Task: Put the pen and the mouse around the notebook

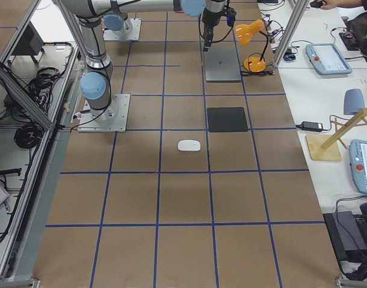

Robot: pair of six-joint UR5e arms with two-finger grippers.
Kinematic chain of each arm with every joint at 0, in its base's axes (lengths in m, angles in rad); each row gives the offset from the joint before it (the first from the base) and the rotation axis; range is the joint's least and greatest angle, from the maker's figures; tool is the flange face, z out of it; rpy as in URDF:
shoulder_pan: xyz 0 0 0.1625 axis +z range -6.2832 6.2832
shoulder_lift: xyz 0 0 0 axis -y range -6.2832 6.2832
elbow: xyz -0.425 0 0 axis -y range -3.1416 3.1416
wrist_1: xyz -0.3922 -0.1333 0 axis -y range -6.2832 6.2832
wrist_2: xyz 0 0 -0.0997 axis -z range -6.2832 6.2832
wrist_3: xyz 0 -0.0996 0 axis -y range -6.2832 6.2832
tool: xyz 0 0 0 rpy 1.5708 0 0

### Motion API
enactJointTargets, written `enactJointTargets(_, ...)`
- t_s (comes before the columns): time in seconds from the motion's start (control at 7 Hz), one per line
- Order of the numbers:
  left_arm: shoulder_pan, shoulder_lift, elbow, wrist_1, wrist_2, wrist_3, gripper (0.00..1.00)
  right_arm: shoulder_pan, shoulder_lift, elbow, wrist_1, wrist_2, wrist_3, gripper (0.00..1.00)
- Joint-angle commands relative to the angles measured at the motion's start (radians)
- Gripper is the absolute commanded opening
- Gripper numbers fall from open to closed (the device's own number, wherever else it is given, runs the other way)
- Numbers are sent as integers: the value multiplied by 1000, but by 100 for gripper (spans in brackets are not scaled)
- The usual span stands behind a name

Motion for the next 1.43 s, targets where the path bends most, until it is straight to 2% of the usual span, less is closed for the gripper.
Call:
enactJointTargets(0.0, 15, -6, 1, 5, 0, 19, 100, 3, 7, -9, -49, 54, 8, 100)
enactJointTargets(0.14, 59, -16, -1, 27, 0, 60, 100, -3, -5, -13, -36, 49, -1, 100)
enactJointTargets(0.29, 139, -28, -5, 25, 6, 194, 100, -9, 13, -4, -43, 51, -3, 100)
enactJointTargets(0.43, 226, -46, -37, 37, 1, 291, 100, -41, 59, 20, 15, 34, 14, 100)
enactJointTargets(0.57, 292, -65, -84, 99, 7, 331, 100, -110, 80, 48, 94, 14, -2, 100)
enactJointTargets(0.71, 348, -83, -159, 179, 6, 408, 100, -196, 94, 69, 86, -85, -101, 100)
enactJointTargets(0.86, 404, -88, -265, 316, 0, 483, 100, -274, 99, 115, 68, -101, -213, 100)
enactJointTargets(1.0, 450, -97, -374, 471, -2, 563, 100, -405, 94, 185, -36, -101, -368, 100)
enactJointTargets(1.14, 512, -123, -480, 620, -3, 689, 100, -455, 85, 241, -186, -119, -457, 100)
enactJointTargets(1.29, 558, -147, -552, 709, -3, 727, 100, -469, 82, 276, -224, -235, -498, 100)
